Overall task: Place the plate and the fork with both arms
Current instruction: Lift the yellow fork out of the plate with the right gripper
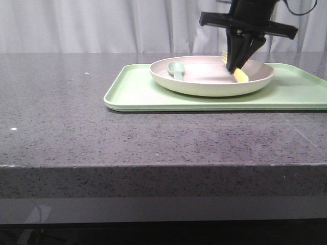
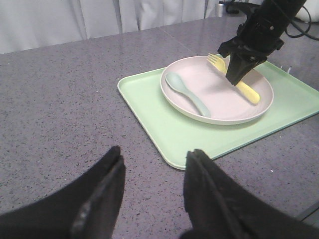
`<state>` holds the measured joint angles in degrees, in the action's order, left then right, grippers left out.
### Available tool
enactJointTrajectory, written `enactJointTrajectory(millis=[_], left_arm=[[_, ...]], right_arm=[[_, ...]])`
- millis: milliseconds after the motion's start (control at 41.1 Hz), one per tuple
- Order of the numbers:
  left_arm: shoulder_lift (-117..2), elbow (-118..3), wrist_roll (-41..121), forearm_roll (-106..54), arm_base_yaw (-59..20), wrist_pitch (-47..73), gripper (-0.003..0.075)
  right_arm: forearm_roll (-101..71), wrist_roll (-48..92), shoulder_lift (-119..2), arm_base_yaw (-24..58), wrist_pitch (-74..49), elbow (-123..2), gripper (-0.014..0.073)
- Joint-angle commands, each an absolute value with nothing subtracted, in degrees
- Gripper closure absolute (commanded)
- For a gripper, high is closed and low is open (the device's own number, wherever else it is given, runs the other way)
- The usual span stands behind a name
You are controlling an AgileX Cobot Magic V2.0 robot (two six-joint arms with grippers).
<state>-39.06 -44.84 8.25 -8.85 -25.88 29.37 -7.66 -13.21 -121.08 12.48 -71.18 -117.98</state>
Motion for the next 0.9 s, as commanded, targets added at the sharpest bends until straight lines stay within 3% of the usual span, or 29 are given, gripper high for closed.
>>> enactJointTrajectory(millis=[0,122,413,875], left_arm=[[-39.15,-46.17,8.24,-9.19,-25.77,24.88,0.0426],[-39.15,-46.17,8.24,-9.19,-25.77,24.88,0.0426],[-39.15,-46.17,8.24,-9.19,-25.77,24.88,0.0426],[-39.15,-46.17,8.24,-9.19,-25.77,24.88,0.0426]], right_arm=[[-7.21,-12.18,-116.01,11.64,-76.82,-119.84,0.0566],[-7.21,-12.08,-114.76,11.14,-76.82,-119.84,0.0610],[-8.55,-7.69,-108.88,7.61,-76.92,-118.47,0.0610],[-29.53,5.41,-106.04,-7.87,-76.92,-106.18,0.0610]])
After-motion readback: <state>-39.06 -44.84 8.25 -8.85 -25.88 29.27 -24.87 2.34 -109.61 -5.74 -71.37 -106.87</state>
